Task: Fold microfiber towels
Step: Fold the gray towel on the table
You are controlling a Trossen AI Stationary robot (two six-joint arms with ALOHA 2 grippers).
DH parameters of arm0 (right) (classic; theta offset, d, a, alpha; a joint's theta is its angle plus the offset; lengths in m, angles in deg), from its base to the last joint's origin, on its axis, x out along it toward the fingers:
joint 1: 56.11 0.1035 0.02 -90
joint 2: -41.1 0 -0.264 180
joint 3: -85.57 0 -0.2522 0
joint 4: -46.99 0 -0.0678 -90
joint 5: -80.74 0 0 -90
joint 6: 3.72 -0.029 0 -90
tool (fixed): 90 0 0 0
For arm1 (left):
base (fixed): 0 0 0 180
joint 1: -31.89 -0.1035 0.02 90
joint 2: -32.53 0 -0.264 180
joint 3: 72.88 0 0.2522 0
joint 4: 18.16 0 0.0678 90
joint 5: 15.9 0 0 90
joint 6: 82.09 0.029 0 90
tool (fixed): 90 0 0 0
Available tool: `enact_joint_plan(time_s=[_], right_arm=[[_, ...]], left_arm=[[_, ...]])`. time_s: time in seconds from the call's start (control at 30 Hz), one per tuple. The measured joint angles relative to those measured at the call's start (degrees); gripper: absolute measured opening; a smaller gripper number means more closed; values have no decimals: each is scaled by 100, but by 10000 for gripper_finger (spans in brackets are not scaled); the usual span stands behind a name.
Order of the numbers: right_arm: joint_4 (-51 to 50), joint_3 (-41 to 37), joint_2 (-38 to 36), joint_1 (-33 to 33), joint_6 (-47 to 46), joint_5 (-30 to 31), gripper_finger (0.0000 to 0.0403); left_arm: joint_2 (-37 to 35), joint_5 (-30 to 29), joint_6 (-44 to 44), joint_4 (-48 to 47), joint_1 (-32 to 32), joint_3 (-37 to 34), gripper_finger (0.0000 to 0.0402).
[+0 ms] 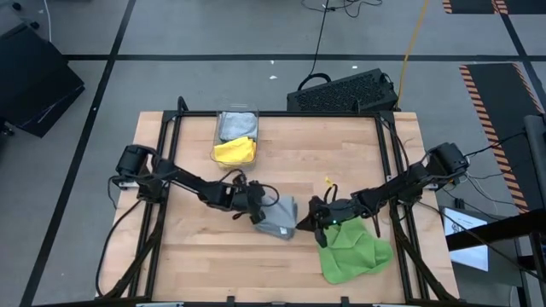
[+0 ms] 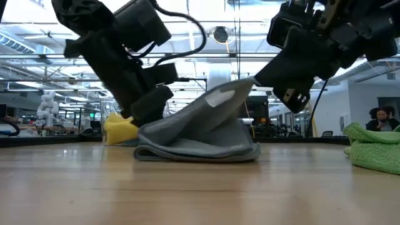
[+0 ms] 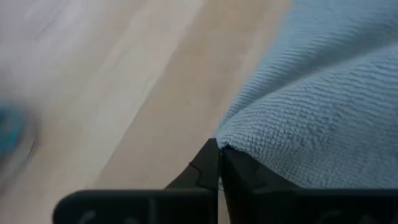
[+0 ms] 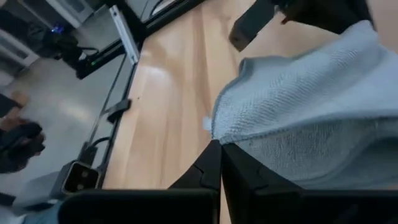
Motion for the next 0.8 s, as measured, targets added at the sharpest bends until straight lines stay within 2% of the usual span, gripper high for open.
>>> enact_joint_plan(time_s=[0.17, 0.37, 0.63, 0.8], right_arm=[[396, 2, 265, 43, -60, 136, 0], [791, 70, 746, 39, -147, 392, 0], [786, 118, 1188, 75, -409, 106, 0], [684, 118, 1345, 133, -503, -100, 1]], left_arm=[[0, -619, -1722, -577, 423, 0, 8], [0, -756, -2687, -627, 937, 0, 5], [-87, -753, -3104, -620, 1086, 0, 21], [-173, -670, -2794, -807, 1191, 4, 26]])
